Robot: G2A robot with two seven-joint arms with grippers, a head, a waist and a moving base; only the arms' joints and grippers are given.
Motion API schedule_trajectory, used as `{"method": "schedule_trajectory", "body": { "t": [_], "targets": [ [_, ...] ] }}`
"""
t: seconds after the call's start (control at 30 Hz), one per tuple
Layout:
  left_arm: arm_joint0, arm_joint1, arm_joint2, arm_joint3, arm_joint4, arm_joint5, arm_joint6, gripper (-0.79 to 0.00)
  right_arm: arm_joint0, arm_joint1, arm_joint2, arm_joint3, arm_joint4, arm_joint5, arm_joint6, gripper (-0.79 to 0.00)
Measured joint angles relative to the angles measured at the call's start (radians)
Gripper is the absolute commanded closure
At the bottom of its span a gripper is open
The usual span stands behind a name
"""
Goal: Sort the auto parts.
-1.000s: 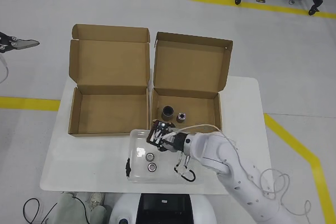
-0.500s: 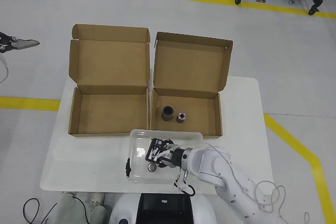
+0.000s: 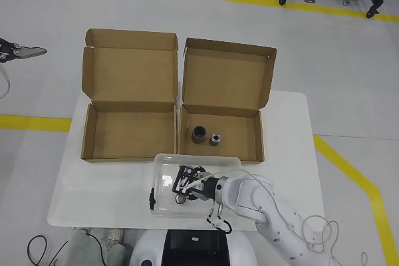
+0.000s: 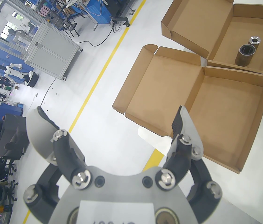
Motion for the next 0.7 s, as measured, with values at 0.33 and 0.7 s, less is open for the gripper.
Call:
{"method": "schedule_trajectory", "body": {
  "t": [0.33, 0.7],
  "targets": [
    [0.0, 0.0, 0.0, 0.0, 0.0, 0.0, 0.0, -0.785, 0.0, 0.0, 0.0, 0.0, 0.0, 0.0, 0.0, -0.542],
    [0.0, 0.0, 0.0, 0.0, 0.0, 0.0, 0.0, -0.785, 0.029, -0.008, -0.059, 0.052, -0.021, -0.002, 0.037, -0.523]
  ]
}}
